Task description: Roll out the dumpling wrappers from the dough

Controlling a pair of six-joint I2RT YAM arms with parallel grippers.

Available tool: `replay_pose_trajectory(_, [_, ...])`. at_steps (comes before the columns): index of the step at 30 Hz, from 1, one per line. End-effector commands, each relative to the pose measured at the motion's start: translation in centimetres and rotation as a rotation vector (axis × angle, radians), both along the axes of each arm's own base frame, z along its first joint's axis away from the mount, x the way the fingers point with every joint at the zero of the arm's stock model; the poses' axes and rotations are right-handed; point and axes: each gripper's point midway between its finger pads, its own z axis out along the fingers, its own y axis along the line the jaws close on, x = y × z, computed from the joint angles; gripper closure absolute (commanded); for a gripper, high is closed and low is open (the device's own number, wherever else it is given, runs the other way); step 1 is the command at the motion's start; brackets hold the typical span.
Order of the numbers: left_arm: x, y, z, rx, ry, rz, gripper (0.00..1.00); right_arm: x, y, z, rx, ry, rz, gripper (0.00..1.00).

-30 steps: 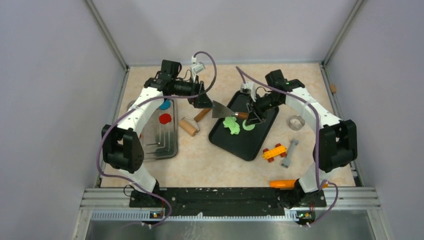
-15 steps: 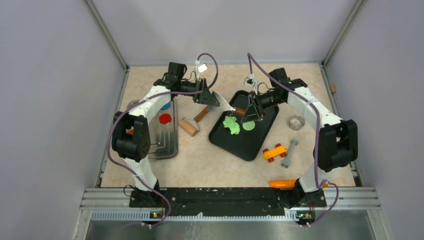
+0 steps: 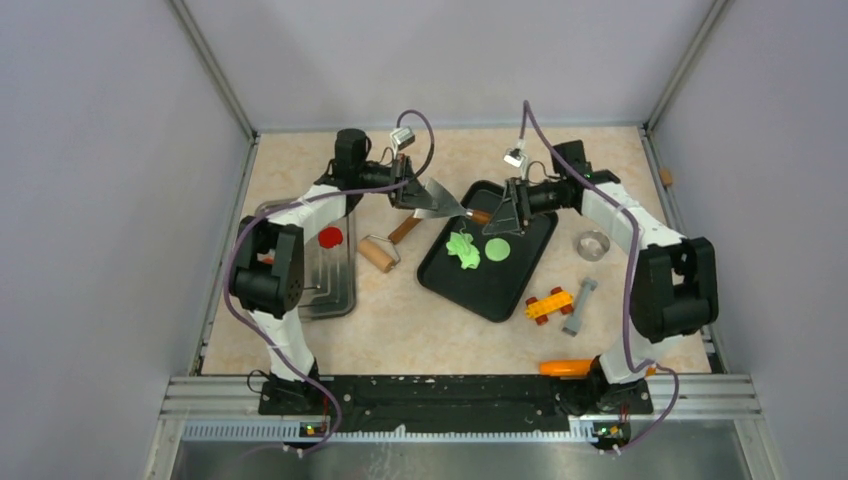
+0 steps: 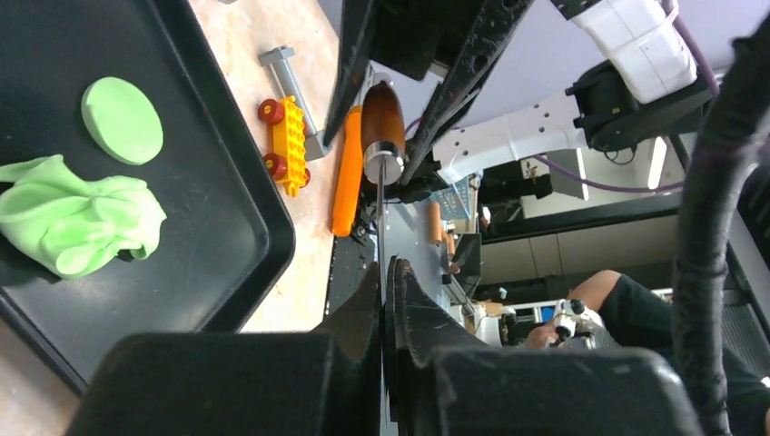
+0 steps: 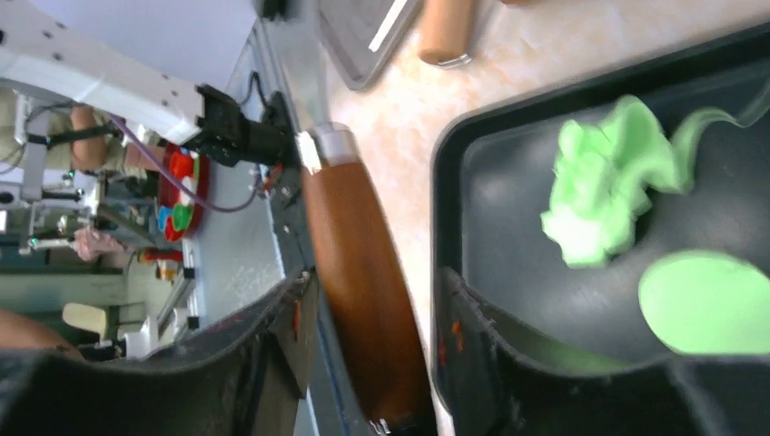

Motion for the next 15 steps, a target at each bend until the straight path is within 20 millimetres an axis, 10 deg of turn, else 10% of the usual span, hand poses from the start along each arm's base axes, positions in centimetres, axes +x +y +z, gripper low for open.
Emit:
replay_pose_trajectory(1, [1.6,-0.1,1.8,-0.057,0.079,0.080,1.00,5.4,-3.5,3.5,0.132,0.069,-0.400,0.33])
replay_pose_trajectory(6, [2.8,0.1,1.0,-0.064,0.167,0.140,1.00,6.4,-3.7,2.2,0.114,0.222,-0.481,0.17])
replay_pose_trajectory(15, [3.6,-0.1,-0.8,-0.072,0.253,0.180,1.00,6.9,-2.9,2.5,0.190,0.293,-0.439,0.22])
